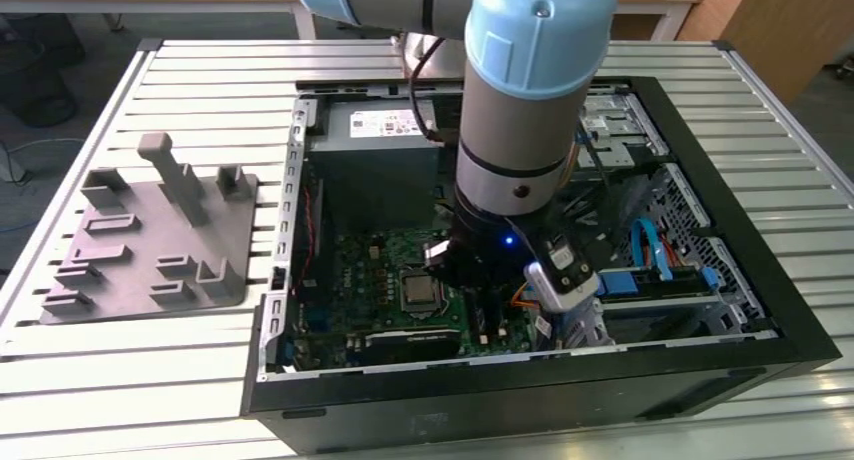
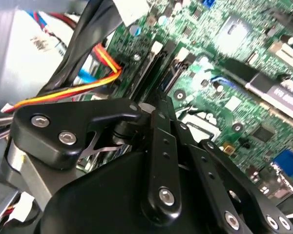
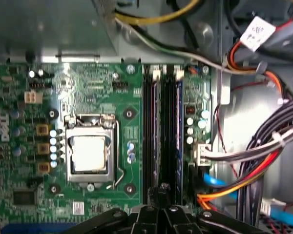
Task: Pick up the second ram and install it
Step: 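Press down the second ram until it locks into place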
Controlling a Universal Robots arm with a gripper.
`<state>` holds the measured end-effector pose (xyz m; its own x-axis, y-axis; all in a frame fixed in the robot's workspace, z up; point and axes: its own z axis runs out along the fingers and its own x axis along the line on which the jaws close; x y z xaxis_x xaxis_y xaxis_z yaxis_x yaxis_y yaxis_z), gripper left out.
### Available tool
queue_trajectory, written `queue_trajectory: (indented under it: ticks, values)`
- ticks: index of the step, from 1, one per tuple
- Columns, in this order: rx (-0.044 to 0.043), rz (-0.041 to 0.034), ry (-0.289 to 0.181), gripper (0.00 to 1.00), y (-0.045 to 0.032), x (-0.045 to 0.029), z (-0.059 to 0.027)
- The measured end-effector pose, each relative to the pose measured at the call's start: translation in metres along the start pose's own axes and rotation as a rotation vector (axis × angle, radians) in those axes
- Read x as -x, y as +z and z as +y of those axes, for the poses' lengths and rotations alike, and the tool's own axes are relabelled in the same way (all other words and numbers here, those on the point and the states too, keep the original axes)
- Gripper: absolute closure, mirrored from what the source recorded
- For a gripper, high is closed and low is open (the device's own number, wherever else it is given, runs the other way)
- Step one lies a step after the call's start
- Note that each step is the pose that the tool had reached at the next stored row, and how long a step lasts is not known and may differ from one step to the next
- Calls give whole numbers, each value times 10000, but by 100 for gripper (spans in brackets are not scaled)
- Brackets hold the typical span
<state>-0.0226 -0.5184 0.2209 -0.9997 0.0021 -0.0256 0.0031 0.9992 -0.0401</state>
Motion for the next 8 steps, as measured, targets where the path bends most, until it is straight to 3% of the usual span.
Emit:
queue_trajectory:
  ticks: [8]
  values:
    - [-47,5,-1,90,38,-1,-71]
